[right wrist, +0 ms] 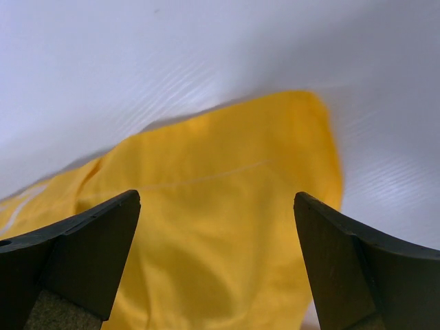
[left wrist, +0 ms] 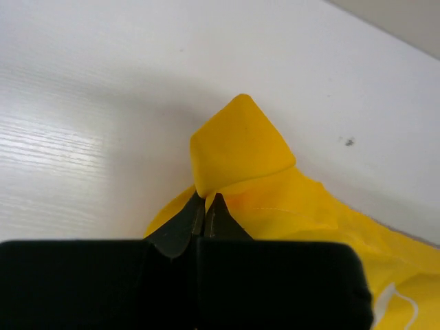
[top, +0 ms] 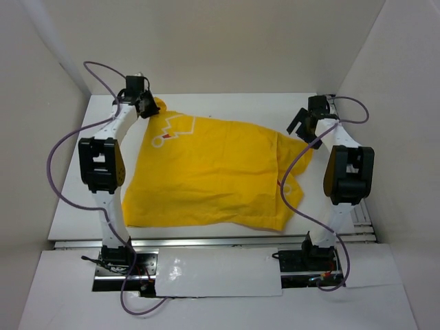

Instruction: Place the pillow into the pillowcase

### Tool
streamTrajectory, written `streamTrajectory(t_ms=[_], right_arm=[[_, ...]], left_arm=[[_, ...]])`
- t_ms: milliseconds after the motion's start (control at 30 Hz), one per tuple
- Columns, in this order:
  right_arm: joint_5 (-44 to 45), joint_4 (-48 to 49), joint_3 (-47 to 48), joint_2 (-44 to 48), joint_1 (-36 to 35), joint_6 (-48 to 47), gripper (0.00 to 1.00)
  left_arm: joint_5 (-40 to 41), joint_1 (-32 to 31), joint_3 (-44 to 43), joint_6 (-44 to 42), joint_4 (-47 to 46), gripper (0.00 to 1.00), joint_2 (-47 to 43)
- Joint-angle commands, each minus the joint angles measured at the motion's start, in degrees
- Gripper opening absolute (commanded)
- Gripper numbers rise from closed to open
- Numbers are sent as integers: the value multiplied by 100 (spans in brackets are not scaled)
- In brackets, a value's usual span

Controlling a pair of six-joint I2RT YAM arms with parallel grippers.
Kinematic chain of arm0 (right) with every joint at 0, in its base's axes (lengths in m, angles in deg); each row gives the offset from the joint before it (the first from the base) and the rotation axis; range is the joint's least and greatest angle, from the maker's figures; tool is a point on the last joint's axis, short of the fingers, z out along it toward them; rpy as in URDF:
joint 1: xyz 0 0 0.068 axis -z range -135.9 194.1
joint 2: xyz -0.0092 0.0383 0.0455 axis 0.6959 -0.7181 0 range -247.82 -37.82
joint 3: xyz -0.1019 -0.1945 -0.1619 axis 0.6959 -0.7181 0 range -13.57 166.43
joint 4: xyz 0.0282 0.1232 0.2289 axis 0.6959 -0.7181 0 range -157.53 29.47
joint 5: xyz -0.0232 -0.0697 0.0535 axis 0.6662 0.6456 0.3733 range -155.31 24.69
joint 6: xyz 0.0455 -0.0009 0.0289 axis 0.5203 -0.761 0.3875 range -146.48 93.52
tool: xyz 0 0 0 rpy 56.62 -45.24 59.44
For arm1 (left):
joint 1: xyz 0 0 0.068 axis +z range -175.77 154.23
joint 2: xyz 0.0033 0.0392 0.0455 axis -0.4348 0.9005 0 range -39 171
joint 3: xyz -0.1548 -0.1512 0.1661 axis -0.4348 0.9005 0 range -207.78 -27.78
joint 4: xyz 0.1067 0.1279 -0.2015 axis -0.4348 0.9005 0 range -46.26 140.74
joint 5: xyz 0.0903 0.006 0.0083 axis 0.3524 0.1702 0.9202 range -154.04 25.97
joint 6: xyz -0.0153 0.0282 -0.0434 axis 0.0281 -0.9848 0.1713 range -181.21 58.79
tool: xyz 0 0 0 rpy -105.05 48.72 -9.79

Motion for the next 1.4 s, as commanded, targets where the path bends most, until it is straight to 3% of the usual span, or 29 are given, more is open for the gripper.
streamTrajectory(t_ms=[0,300,633,700,733,767,800,1067,1200,1367], right_arm=[[386,-178,279,-189,45,63,100],[334,114,578,-945,264,-26,100],[-607,588,710,-1657,194,54,100],[-554,588,710,-1718,37,-43,78],[-475,640,658,-1719,36,-112,52],[-396,641,605,-1719,-42,-113,13],[-317,641,605,-1667,-95,-113,0],[815,1018,482,-438,-34,-490,0],[1432,817,1182,-59,167,-815,0],[1485,887,2009,293,449,-869,0]], left_arm=[[-21,34,150,-404,-530,0,-954],[-135,-150,617,-641,-653,0,-1903],[-82,-265,793,-747,-601,0,-2194],[-21,-265,740,-695,-601,0,-2142],[-21,-265,688,-694,-531,0,-2089],[31,-265,687,-642,-469,0,-2037],[32,-265,635,-641,-469,0,-2036],[681,-213,318,-343,-100,0,-1913],[910,-11,-182,-273,14,0,-1966],[1226,165,-1052,-140,243,0,-1966]])
